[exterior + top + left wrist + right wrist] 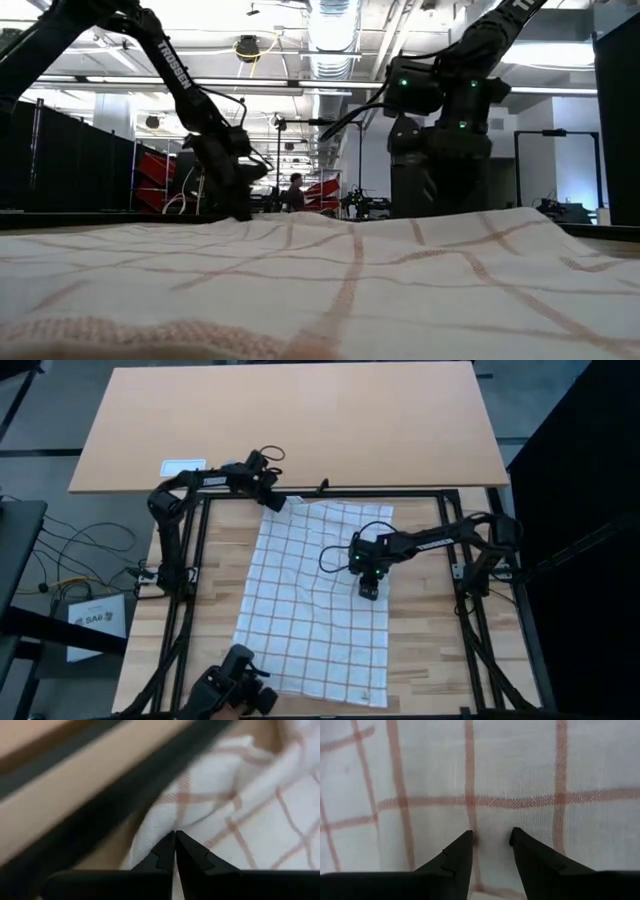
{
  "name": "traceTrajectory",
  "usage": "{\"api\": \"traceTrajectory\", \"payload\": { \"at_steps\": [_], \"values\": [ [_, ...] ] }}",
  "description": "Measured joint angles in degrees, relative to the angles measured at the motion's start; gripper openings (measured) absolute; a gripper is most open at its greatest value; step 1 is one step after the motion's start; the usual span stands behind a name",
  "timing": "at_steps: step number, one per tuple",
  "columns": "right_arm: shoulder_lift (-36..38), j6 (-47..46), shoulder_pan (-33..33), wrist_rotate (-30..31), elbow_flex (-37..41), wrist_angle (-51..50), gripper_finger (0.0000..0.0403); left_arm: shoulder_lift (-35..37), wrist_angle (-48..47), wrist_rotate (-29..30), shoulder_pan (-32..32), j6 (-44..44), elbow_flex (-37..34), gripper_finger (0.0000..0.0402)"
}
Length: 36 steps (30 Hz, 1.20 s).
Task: Roll towel
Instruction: Fold the white checkered towel
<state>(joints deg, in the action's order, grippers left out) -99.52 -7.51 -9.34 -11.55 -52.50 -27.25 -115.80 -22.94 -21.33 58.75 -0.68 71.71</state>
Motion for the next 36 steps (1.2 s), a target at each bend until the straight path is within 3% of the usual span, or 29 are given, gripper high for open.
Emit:
{"api": "traceTrajectory", "payload": {
  "at_steps": [4, 8, 16, 20, 27, 32, 36],
  "values": [
    [0.1, 0.7, 2.3, 0.0, 0.0, -3.3, 0.0127, 0.2, -1.6, 0.9, 1.8, 1.0, 0.0, 0.0000],
    [0.8, 1.3, 2.9, 0.3, 0.2, -1.5, 0.0127, 3.1, -4.3, -1.8, 1.3, -1.8, -0.6, 0.0000],
    [6.6, 0.3, 1.7, 0.1, -3.6, 0.2, 0.0127, 24.1, -13.4, -3.9, -10.8, -18.6, -0.4, 0.0000],
    [7.9, 3.3, 1.2, 0.1, -8.5, -0.9, 0.0128, 35.4, -17.8, -3.8, -19.4, -19.7, -0.1, 0.0000],
    [8.0, 2.9, 4.9, 1.2, -20.5, -10.8, 0.0171, 50.0, -33.4, 5.4, -38.2, -14.0, -0.2, 0.0004],
    [8.0, -0.7, 13.1, 1.4, -23.9, -15.5, 0.0225, 53.5, -43.6, 14.8, -55.7, -3.0, -0.3, 0.0037],
    [8.0, -7.6, 22.3, 4.9, -24.2, -17.0, 0.0241, 52.5, -47.3, 17.7, -70.0, 8.5, -0.3, 0.0069]
  ]
}}
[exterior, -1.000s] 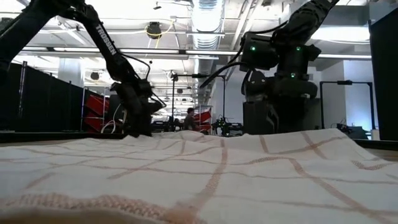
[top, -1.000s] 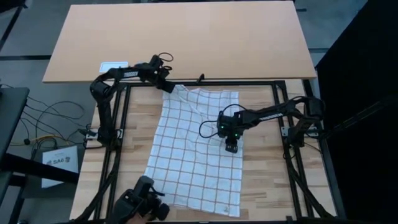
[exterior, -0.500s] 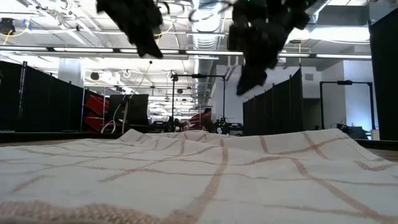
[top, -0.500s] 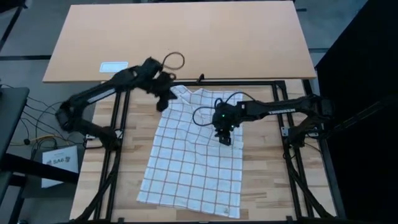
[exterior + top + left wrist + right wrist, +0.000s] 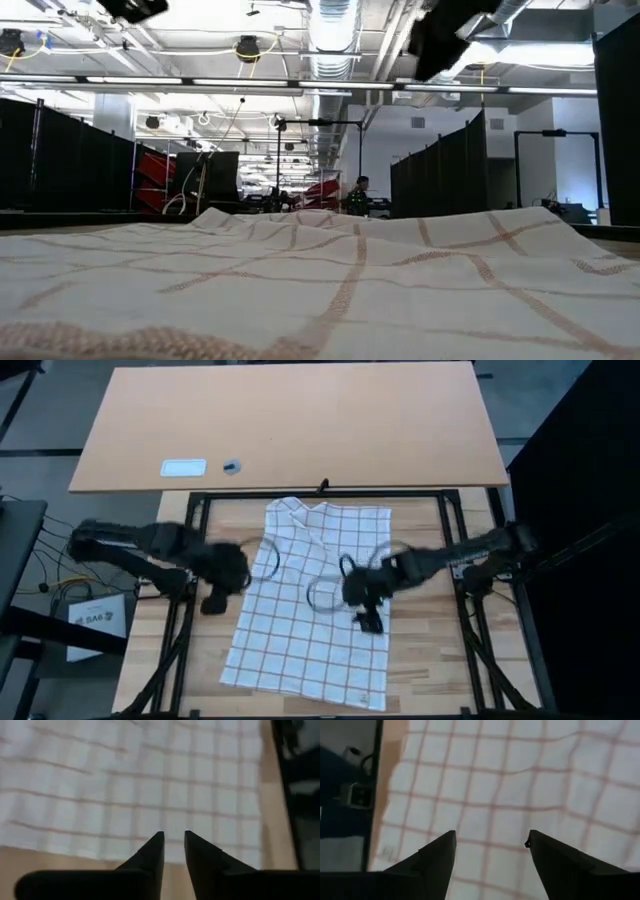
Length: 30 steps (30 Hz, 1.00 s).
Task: Roll towel
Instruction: Fold the white checkered towel
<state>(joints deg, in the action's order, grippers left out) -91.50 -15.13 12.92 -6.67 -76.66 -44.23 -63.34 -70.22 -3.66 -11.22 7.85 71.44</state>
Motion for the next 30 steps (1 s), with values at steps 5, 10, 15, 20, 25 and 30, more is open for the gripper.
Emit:
{"api": "traceTrajectory", "payload": {
  "at_steps": [5, 10, 15, 20, 25, 30],
  "values": [
    [-0.9, -12.7, 12.6, 11.4, 0.0, -0.2, 0.0234, -4.9, 2.6, 4.5, -18.5, 15.5, 0.0, 0.0086],
    [-4.0, -26.8, 22.4, 15.9, 0.0, 0.2, 0.0231, -14.5, 6.8, 9.2, -32.9, 30.1, 0.0, 0.0087],
    [-9.2, -32.9, 29.7, 16.3, 0.0, 4.9, 0.0231, -25.9, 16.1, 10.7, -42.0, 37.7, 0.0, 0.0087],
    [-14.0, -38.1, 32.2, 16.2, 0.0, 8.9, 0.0230, -35.2, 19.2, 12.5, -46.3, 41.1, 0.0, 0.0087],
    [-18.2, -39.9, 32.4, 16.2, -2.0, 10.3, 0.0230, -42.1, 21.4, 12.4, -47.6, 40.7, 0.0, 0.0087],
    [-22.9, -39.9, 32.0, 15.5, -6.7, 9.1, 0.0230, -45.6, 21.6, 14.4, -47.5, 40.2, 0.1, 0.0086]
  ]
}}
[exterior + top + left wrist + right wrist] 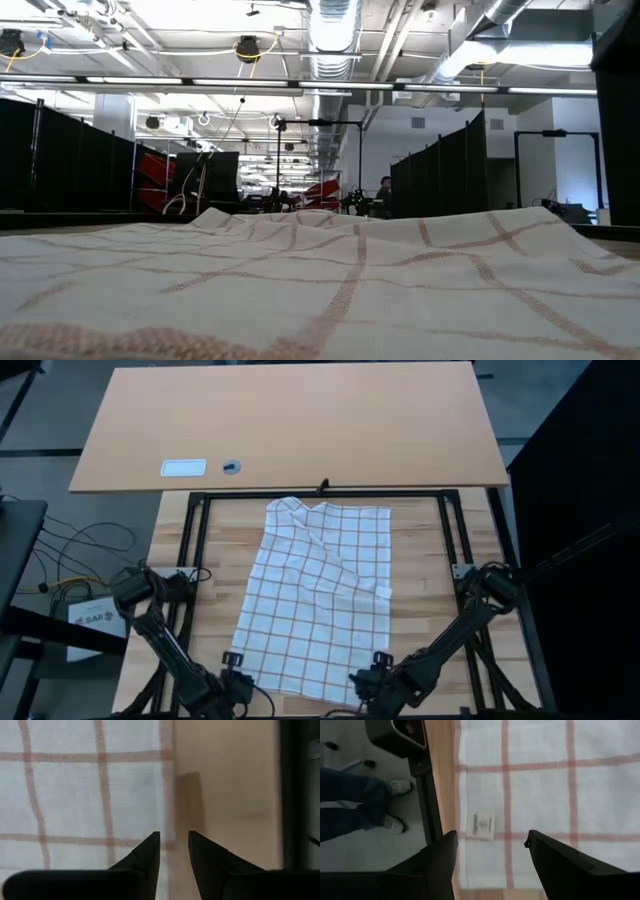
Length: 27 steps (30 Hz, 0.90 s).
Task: Roll towel
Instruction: Fold the white checkered towel
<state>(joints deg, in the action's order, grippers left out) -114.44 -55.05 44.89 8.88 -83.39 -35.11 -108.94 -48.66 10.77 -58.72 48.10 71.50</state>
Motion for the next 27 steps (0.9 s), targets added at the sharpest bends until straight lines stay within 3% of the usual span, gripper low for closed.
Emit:
{"api": "traceTrajectory", "payload": {
  "at_steps": [8, 27],
  "values": [
    [-3.1, -1.1, 0.1, -1.4, -5.9, -4.0, 0.0230, -0.9, 0.2, 6.1, 0.3, -0.5, 0.0, 0.0086],
    [-5.9, -2.6, 0.5, -2.9, -6.1, -1.7, 0.0230, -0.9, 4.8, 6.4, 0.3, -0.6, -0.9, 0.0086]
  ]
}}
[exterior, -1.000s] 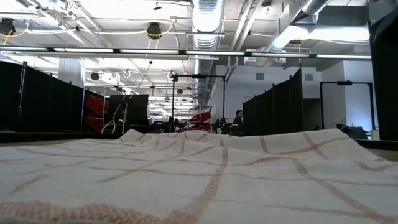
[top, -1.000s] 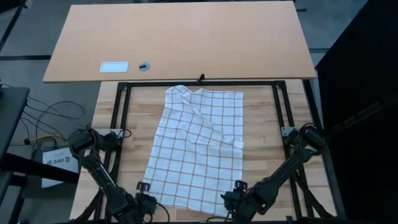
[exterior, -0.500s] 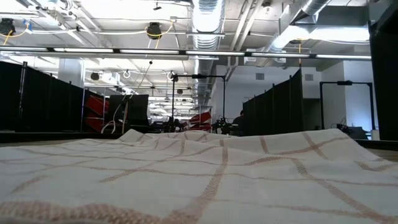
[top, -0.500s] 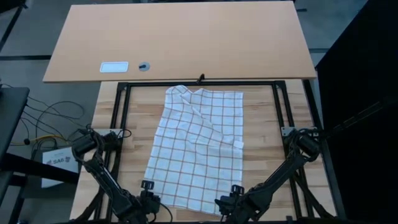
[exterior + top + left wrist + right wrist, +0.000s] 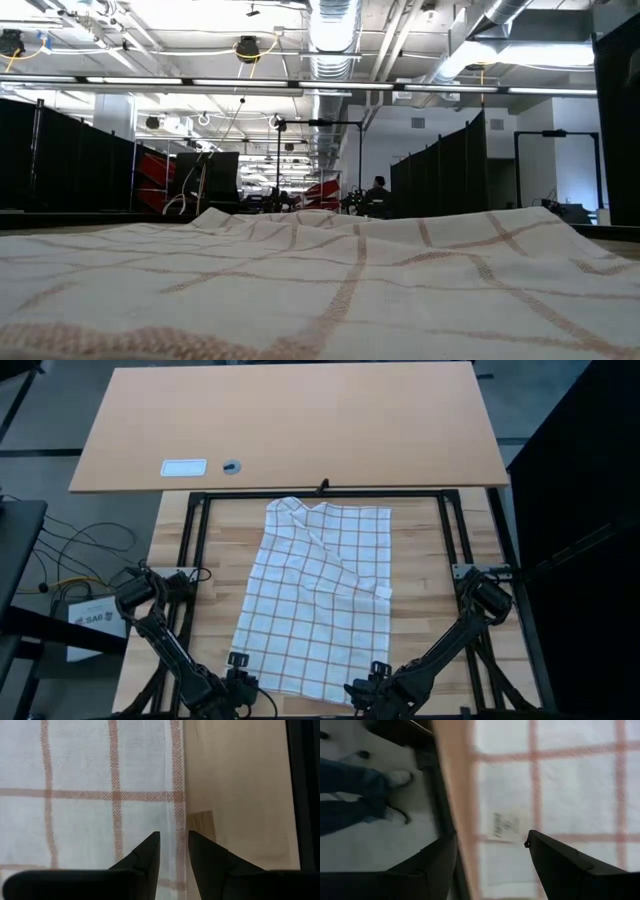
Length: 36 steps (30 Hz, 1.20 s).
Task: Roll towel
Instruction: Fold the white checkered towel
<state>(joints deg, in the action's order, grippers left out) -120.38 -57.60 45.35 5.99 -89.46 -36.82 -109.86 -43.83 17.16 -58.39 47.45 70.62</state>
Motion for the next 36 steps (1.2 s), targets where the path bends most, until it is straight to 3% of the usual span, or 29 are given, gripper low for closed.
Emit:
{"api": "traceTrajectory", "payload": {
  "at_steps": [6, 36],
  "values": [
    [0.0, 0.0, 0.0, 0.0, 0.0, -0.1, 0.0224, 0.0, 4.1, -0.8, 0.0, 0.4, -1.4, 0.0086],
    [-7.0, 1.9, 0.5, -0.7, -0.4, -0.3, 0.0218, 0.0, 3.8, -0.2, 2.4, -0.9, -1.5, 0.0086]
  ]
}}
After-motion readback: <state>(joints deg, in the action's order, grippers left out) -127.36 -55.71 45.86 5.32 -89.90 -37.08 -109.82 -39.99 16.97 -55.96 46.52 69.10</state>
